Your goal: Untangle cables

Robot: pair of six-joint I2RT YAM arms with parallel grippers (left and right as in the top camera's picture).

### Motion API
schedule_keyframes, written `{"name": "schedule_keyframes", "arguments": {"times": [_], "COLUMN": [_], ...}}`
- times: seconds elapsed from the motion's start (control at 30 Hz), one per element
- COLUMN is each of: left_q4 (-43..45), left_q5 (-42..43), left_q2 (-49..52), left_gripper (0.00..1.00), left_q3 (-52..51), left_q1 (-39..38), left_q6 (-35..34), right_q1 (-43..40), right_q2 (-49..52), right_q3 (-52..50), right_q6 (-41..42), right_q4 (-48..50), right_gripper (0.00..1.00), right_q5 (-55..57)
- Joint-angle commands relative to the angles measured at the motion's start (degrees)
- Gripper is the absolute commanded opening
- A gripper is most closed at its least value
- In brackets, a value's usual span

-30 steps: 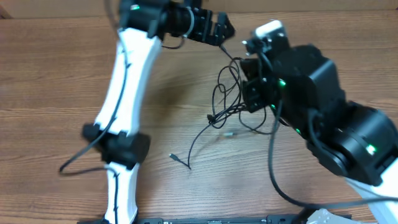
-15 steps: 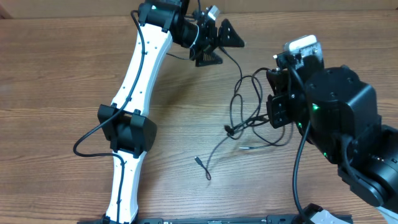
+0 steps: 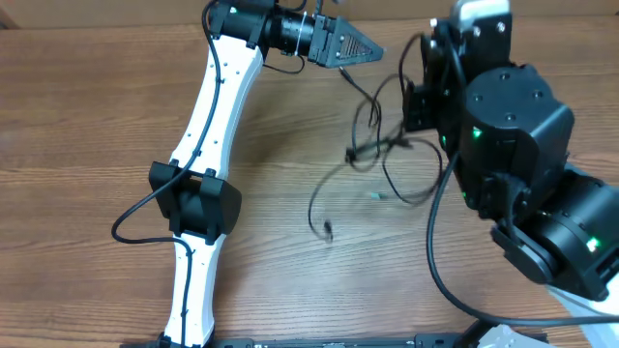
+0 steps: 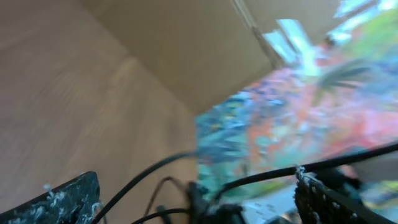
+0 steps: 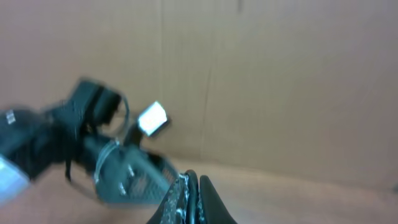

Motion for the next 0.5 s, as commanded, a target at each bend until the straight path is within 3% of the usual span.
{"name": "schedule_keyframes", "arguments": {"times": [0.0, 0.23, 0.37, 0.47], "left_q4": [-0.4, 0.2, 1.9, 4.0], "left_q5": [-13.5, -26.2, -22.4, -14.2], "left_q2": [-0.1, -0.1, -0.1, -0.1], "left_gripper": [1.0, 1.0, 1.0, 0.99], "left_q3": [0.7, 0.7, 0.7, 0.6], "left_q1": [-0.3, -1.7, -2.5, -3.2], "left_q6": [-1.4, -1.4, 2.4, 7.1], "right_q1": [-0.1, -0.2, -0.2, -0.2], "right_q2": [-0.5, -0.2, -0.2, -0.2], "right_q3": [0.4, 0.4, 0.4, 0.4], "right_q6": [-1.5, -1.5, -1.5, -1.5], "right_q4": [4.9, 7.1, 7.4, 7.4], "right_gripper": [0.04, 0.04, 0.04, 0.04], "right_q5": [2.7, 2.7, 2.7, 2.7]}}
